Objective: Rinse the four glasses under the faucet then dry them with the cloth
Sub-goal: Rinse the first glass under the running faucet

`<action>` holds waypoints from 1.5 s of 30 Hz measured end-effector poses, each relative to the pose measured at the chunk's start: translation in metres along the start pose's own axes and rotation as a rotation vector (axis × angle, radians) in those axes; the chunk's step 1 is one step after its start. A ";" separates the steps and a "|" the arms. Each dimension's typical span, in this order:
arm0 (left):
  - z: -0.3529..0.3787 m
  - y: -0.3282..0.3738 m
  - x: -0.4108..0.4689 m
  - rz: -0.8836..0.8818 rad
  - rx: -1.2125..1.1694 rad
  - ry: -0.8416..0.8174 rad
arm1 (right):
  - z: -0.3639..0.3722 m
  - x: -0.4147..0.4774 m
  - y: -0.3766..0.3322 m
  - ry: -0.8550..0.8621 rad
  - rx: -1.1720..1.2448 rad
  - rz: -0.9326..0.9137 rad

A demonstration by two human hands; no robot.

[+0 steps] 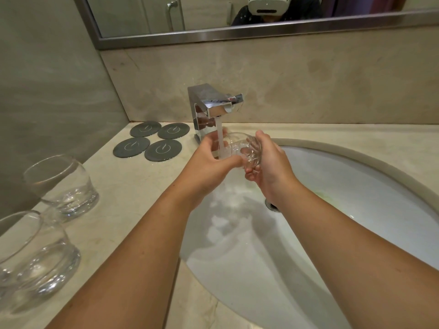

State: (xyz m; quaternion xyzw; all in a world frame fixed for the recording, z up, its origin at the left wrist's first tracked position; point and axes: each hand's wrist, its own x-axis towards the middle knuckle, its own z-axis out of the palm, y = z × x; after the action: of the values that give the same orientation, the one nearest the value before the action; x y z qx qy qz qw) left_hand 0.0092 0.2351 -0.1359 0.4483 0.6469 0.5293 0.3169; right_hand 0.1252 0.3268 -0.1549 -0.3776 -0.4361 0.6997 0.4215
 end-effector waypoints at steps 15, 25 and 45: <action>-0.002 0.000 -0.002 0.036 0.079 0.071 | -0.004 0.005 0.002 -0.025 -0.101 0.059; 0.001 0.001 -0.002 -0.007 -0.044 -0.006 | -0.003 0.003 0.001 0.036 -0.052 -0.093; -0.001 -0.003 0.002 0.044 0.011 -0.009 | -0.002 0.004 0.002 0.036 -0.037 -0.039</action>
State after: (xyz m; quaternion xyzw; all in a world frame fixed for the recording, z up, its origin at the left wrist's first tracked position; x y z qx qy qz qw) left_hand 0.0068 0.2360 -0.1385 0.4665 0.6382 0.5306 0.3058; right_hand 0.1250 0.3310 -0.1577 -0.3893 -0.4483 0.6763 0.4359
